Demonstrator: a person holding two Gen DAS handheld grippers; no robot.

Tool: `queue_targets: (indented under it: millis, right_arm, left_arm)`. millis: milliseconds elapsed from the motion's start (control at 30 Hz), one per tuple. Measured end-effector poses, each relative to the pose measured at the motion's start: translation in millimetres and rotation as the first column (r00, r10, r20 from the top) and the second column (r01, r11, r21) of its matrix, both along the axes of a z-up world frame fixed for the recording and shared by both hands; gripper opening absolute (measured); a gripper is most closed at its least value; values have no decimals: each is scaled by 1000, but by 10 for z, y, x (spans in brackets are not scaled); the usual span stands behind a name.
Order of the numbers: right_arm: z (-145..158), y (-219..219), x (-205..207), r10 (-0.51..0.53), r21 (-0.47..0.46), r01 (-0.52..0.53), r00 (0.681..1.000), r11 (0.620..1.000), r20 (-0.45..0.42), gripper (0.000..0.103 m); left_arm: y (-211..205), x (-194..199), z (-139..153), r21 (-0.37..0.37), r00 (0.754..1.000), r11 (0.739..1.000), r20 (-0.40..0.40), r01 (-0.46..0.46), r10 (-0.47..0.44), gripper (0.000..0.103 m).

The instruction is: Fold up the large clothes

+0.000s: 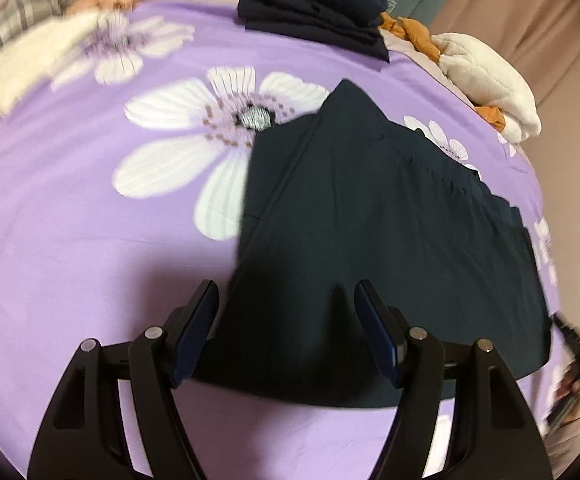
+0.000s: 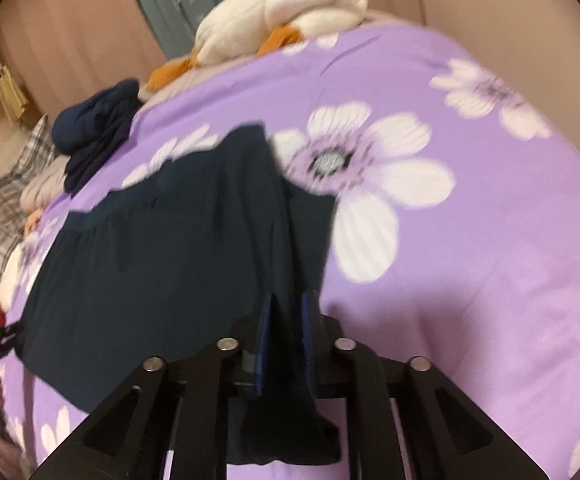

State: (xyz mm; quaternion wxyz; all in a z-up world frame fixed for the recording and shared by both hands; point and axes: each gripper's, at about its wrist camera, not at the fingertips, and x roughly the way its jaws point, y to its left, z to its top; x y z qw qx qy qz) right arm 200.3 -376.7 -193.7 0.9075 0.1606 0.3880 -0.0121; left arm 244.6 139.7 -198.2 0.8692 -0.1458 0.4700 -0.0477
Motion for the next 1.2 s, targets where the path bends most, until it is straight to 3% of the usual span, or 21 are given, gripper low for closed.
queue_targets:
  millis: [33, 100, 333, 533, 700, 1033, 1200]
  right_arm:
    - [77, 6, -54, -12, -21, 13, 1000, 1000, 23, 30]
    - [178, 67, -138, -4, -52, 8, 998, 999, 60, 30]
    - [239, 582, -181, 160, -110, -151, 984, 982, 81, 30]
    - [82, 1013, -46, 248, -137, -240, 968, 961, 41, 30]
    - [-53, 1229, 21, 273, -190, -268, 962, 945, 1, 30]
    - [-157, 1173, 17, 260, -184, -256, 966, 949, -2, 30]
    - [-178, 968, -11, 193, -198, -193, 981, 961, -19, 30]
  left_arm:
    - [-13, -25, 34, 21, 1000, 1000, 13, 6, -6, 70]
    - [-66, -100, 135, 68, 998, 997, 52, 33, -37, 70]
    - [-527, -122, 233, 209, 983, 973, 139, 92, -123, 67]
    - [-821, -13, 101, 197, 980, 972, 121, 132, -158, 52]
    - [-912, 62, -2, 214, 984, 968, 95, 131, -154, 48]
    - [-851, 94, -139, 238, 986, 963, 80, 123, -146, 52]
    - [-789, 96, -158, 248, 985, 960, 83, 127, -152, 57]
